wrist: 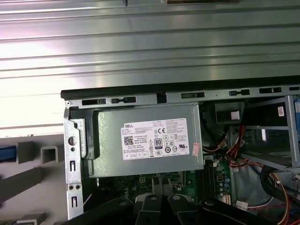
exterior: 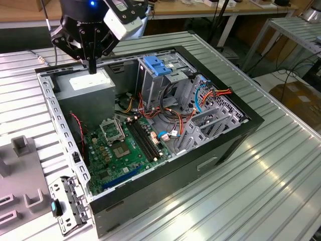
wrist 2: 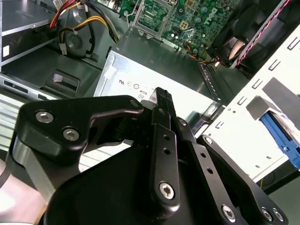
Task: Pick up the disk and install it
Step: 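Reach for the disk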
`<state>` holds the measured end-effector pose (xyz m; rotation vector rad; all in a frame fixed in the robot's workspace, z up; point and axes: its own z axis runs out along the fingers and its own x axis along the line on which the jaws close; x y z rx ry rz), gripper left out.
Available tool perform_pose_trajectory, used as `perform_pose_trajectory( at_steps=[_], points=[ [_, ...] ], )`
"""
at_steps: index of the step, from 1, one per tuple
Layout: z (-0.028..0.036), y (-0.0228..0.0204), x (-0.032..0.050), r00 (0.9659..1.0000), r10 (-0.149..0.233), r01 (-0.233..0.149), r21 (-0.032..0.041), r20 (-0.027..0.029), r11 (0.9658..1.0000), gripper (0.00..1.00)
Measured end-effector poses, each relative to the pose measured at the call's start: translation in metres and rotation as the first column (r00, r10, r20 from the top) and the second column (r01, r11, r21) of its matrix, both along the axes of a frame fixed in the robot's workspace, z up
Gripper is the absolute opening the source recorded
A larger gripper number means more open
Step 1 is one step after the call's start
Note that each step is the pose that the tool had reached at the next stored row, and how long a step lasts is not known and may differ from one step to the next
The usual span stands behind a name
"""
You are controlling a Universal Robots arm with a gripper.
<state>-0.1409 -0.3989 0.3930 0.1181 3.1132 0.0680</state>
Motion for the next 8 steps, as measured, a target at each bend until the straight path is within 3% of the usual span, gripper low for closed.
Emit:
perform_pose_trajectory(
  at_steps=[8],
  points=[
    [-0.0002, 0.0, -0.0045, 1.0, 0.0, 0.0, 0.0002, -0.0006, 1.0, 0.11]
  ],
)
